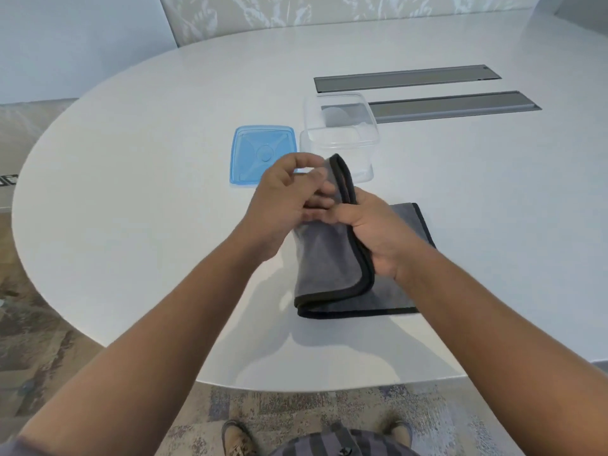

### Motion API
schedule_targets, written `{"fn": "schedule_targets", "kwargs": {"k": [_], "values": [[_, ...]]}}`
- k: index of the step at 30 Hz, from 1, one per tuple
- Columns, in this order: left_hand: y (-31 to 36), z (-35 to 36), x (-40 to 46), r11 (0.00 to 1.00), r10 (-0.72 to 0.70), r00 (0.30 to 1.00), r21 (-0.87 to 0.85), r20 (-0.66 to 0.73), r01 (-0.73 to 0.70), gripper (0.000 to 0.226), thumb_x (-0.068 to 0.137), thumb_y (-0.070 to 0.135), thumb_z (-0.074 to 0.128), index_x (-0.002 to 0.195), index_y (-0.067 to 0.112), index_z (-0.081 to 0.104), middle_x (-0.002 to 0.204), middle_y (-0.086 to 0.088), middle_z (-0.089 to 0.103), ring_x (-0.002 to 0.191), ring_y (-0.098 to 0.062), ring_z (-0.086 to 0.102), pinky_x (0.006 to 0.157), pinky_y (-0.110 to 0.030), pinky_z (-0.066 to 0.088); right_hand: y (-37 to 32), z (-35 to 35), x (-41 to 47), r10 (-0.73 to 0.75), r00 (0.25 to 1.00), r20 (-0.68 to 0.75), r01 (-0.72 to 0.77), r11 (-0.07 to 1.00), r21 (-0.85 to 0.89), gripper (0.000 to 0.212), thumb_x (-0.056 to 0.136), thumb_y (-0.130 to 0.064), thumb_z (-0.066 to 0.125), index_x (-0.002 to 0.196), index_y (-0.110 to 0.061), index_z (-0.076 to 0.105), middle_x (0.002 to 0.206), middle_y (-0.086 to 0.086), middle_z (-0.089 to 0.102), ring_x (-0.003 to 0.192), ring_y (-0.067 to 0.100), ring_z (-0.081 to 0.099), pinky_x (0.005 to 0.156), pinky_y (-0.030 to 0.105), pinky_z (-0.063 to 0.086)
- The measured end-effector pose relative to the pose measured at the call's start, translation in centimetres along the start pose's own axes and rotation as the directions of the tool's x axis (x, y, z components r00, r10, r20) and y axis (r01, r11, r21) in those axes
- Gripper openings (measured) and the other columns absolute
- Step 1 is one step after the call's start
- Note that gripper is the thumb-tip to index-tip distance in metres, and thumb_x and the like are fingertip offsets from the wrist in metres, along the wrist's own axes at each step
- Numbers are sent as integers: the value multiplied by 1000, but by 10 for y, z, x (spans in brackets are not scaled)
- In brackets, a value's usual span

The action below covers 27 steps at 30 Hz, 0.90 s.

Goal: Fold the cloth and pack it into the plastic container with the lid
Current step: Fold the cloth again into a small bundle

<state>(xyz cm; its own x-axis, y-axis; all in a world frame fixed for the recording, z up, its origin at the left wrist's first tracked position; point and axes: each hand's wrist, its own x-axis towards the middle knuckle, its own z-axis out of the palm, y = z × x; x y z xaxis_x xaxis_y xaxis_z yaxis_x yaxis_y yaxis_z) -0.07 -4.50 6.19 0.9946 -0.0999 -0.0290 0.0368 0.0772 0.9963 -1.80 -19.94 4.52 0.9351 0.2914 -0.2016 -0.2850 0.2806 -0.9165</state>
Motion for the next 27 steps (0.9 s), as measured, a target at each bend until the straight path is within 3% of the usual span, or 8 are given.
{"fn": "schedule_targets", "kwargs": {"k": [3, 6, 9, 12, 16, 21, 25, 27], "values": [[-26, -4, 13, 853, 353, 928, 449, -120, -266, 25, 98, 26, 65, 123, 25, 62, 108, 17, 61, 97, 7, 55, 87, -15, 45, -9, -31, 0, 42, 990, -137, -48, 998, -46, 37, 84, 11, 53, 111, -5, 71, 101, 19, 77, 87, 32, 74, 76, 41, 63], [-44, -9, 29, 899, 163, 985, 404, 52, -170, 32, 100, 40, 61, 128, 25, 62, 127, 9, 62, 122, -9, 55, 107, -29, 45, -14, -55, -2, 76, 980, -183, -80, 997, -14, 39, 82, 10, 53, 113, -5, 71, 103, 20, 76, 89, 34, 74, 75, 44, 63], [-54, -9, 47, 906, -4, 976, 415, 216, -88, 48, 93, 56, 58, 107, 12, 71, 102, 1, 70, 94, -13, 64, 89, -34, 51, -16, -72, -2, 103, 973, -205, -100, 995, 24, 40, 81, 8, 54, 115, -3, 71, 105, 21, 75, 94, 37, 74, 75, 46, 62], [-60, -7, 64, 839, -65, 949, 531, 307, -115, 75, 86, 72, 56, 90, -3, 64, 81, -3, 59, 76, -14, 53, 75, -35, 42, -15, -89, 0, 119, 967, -226, -115, 993, 32, 39, 82, 7, 52, 115, -4, 71, 101, 19, 77, 90, 34, 75, 69, 41, 61], [-64, -1, 79, 536, -50, 939, 803, 340, -263, 60, 89, 77, 45, 71, 20, 42, 66, 8, 50, 65, -16, 49, 63, -34, 36, -12, -120, 3, 103, 947, -304, -159, 973, -165, 38, 89, 3, 54, 118, -15, 72, 109, 13, 77, 96, 30, 76, 73, 39, 62], [-81, 8, 78, 234, 74, 918, 888, 391, -397, 49, 89, 81, 40, 92, 32, 44, 65, 14, 52, 65, -15, 54, 60, -30, 29, 10, -141, 0, 95, 919, -382, -278, 844, -459, 28, 100, -18, 60, 127, -22, 59, 114, 4, 73, 95, 23, 75, 75, 35, 60], [-77, 17, 61, 200, 198, 917, 902, 346, -384, 65, 86, 83, 44, 121, 29, 51, 100, 8, 62, 91, -23, 60, 83, -40, 39, 7, -144, 0, 4, 912, -410, -263, 773, -577, 45, 98, -31, 59, 140, -34, 43, 115, 0, 65, 99, 22, 70, 86, 40, 59], [-70, 28, 38, 236, 252, 921, 904, 297, -356, 70, 81, 88, 44, 117, 29, 54, 113, 6, 58, 101, -22, 54, 87, -42, 39, 8, -145, 0, -4, 908, -418, -275, 749, -603, 50, 98, -30, 57, 144, -35, 39, 116, 0, 63, 99, 21, 68, 87, 39, 57]]}}
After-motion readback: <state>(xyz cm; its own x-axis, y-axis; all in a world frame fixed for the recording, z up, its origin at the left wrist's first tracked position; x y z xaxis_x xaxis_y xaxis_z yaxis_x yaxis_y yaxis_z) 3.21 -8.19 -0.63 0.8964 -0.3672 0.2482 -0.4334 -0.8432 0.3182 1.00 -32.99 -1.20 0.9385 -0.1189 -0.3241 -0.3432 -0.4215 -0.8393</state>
